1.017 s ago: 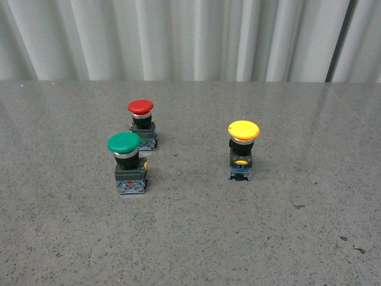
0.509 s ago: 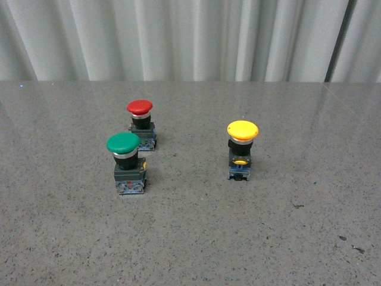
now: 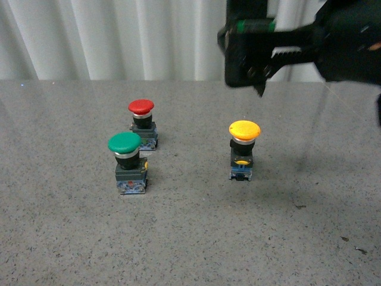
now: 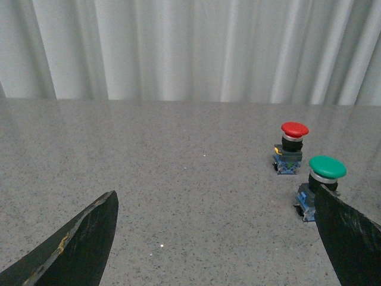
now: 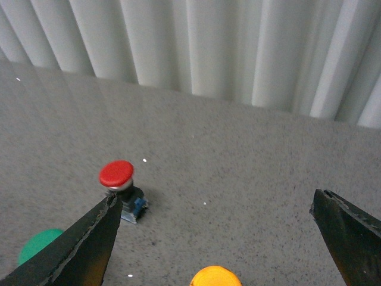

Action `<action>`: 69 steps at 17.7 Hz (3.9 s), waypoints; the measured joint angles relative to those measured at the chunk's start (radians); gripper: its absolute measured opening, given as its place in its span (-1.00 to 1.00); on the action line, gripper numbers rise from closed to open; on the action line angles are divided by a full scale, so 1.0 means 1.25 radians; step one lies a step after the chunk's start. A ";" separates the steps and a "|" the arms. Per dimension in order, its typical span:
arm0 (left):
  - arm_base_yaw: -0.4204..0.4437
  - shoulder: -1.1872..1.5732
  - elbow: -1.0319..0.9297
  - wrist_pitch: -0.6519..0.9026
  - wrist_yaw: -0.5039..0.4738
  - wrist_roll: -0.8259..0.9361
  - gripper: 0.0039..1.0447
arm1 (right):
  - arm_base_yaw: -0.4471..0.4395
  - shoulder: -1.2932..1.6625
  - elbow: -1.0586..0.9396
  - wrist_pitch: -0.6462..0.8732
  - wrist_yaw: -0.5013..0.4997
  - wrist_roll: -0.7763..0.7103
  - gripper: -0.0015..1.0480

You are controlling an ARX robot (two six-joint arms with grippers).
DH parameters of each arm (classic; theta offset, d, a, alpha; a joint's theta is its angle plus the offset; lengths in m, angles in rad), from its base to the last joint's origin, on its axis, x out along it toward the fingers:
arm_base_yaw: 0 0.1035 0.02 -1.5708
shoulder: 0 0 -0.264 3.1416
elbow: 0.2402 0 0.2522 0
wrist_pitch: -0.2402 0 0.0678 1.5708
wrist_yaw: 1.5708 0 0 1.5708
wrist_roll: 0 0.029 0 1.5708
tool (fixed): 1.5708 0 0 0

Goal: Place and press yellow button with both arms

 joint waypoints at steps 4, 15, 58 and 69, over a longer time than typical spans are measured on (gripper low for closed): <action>0.000 0.000 0.000 0.000 0.000 0.000 0.88 | 0.001 0.133 0.056 -0.074 0.031 -0.024 0.11; 0.000 0.000 0.000 0.000 0.000 0.000 0.88 | 0.001 0.135 0.047 -0.115 0.025 -0.046 -0.97; 0.000 0.000 0.000 0.000 0.000 0.000 0.88 | -0.357 -0.949 -0.573 -0.273 0.023 -0.041 -0.97; 0.000 0.000 0.000 0.000 0.000 0.000 0.88 | -0.357 -1.111 -0.610 -0.378 0.023 -0.042 -0.97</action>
